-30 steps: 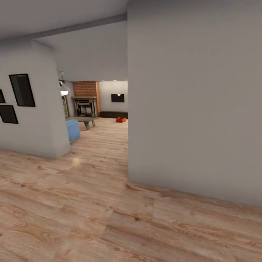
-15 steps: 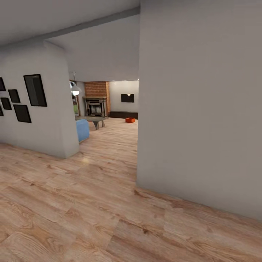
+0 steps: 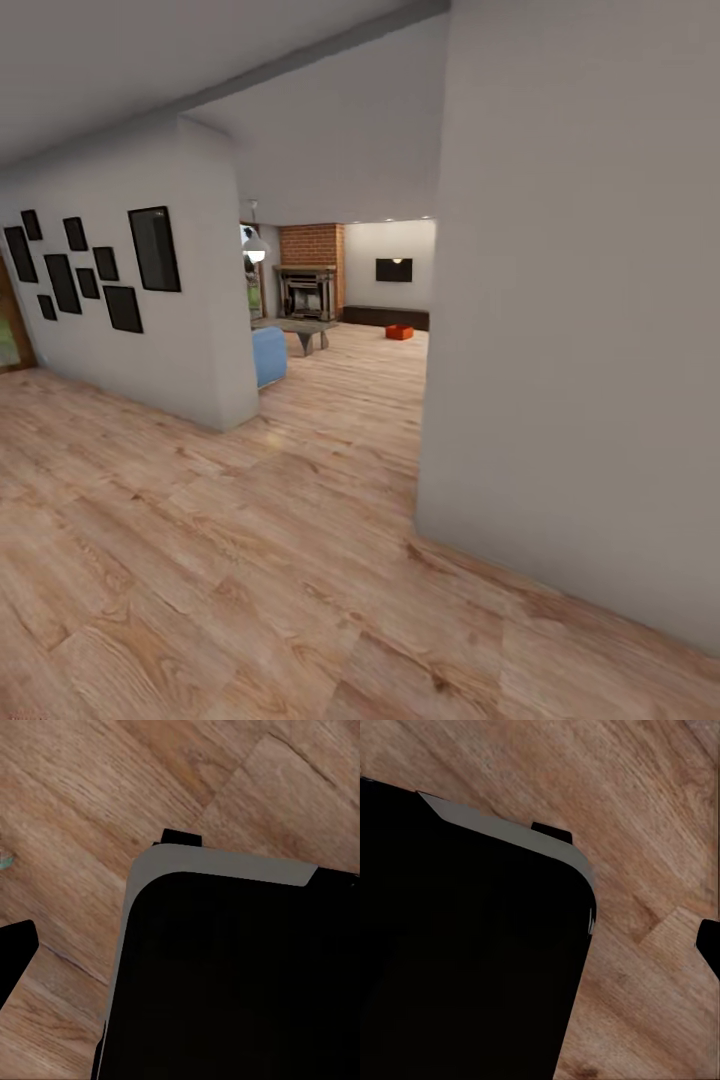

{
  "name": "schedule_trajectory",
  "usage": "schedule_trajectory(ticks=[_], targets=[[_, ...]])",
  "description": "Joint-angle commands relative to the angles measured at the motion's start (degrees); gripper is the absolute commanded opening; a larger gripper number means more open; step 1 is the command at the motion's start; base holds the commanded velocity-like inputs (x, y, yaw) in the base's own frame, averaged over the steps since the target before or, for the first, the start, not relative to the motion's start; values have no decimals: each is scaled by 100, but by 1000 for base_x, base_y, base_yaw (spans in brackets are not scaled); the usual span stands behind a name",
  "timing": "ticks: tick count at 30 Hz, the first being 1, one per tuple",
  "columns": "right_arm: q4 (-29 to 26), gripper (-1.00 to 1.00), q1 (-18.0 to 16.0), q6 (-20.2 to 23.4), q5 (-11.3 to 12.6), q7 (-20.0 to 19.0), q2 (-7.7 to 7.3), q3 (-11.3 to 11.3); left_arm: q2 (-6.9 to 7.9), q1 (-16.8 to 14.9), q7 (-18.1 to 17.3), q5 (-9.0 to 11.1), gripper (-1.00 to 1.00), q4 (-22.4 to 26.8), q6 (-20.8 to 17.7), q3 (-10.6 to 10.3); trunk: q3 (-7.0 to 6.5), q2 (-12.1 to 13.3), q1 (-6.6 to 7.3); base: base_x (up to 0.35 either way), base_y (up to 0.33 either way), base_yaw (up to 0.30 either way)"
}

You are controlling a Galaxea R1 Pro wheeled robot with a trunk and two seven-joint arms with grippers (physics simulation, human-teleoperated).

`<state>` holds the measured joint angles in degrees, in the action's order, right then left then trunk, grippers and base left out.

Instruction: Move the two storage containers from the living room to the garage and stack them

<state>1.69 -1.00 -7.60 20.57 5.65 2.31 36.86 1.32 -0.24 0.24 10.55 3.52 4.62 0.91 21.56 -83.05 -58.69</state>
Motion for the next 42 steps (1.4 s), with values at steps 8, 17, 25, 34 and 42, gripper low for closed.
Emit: schedule_trajectory(ticks=[8, 17, 25, 34, 42], targets=[[18, 100, -6, -40, 53, 7, 6, 46, -1, -2, 2, 26, 100, -1, 13, 5, 6, -3, -3, 322, 0, 269], [16, 100, -6, -40, 47, 7, 6, 47, -1, -2, 2, 26, 100, -1, 13, 5, 6, -3, -3, 321, 0, 263], [5, 100, -6, -46, -14, 15, 13, 84, -1, -2, 2, 26, 100, -1, 19, 5, 6, -3, -3, 322, 0, 64], [-2, 100, -6, -42, -10, 15, 19, 72, -1, -2, 2, 32, 100, -1, 19, 5, 6, -3, -3, 322, 0, 3], [-2, 100, -6, -46, -26, 15, 19, 76, -1, -2, 2, 33, 100, -1, 22, 5, 6, -3, -3, 322, 0, 0]])
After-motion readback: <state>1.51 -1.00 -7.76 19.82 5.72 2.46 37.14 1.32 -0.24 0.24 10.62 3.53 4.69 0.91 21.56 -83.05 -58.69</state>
